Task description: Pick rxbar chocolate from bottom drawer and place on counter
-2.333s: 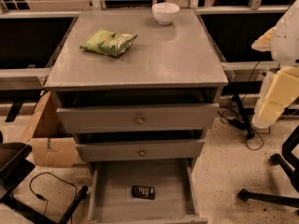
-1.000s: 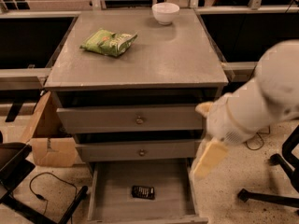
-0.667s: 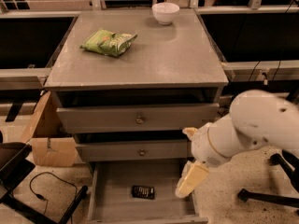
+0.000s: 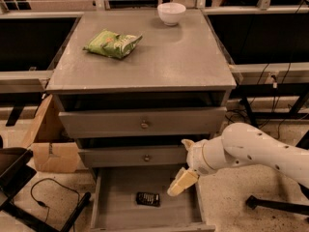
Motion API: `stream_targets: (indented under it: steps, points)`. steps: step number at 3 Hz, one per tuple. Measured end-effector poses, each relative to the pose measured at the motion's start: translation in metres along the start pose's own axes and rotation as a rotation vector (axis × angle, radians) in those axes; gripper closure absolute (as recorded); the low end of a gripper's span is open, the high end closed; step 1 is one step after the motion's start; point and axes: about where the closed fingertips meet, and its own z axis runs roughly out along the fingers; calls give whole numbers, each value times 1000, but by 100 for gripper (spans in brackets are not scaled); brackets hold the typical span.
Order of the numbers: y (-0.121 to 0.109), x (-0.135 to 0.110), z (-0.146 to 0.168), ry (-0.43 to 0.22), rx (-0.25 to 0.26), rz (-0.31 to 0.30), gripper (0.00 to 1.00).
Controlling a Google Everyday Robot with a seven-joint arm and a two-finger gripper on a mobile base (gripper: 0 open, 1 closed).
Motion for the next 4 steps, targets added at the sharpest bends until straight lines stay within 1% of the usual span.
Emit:
stream_targets:
  steps: [1,2,3,4]
  points:
    - [0,1,1,-1,-1,1,0]
    - [-6,14,34,-3,-4,-2,0]
    - [-18,59,84,-18,24,-16,0]
    - [-38,107,133,-25,37,-75,0]
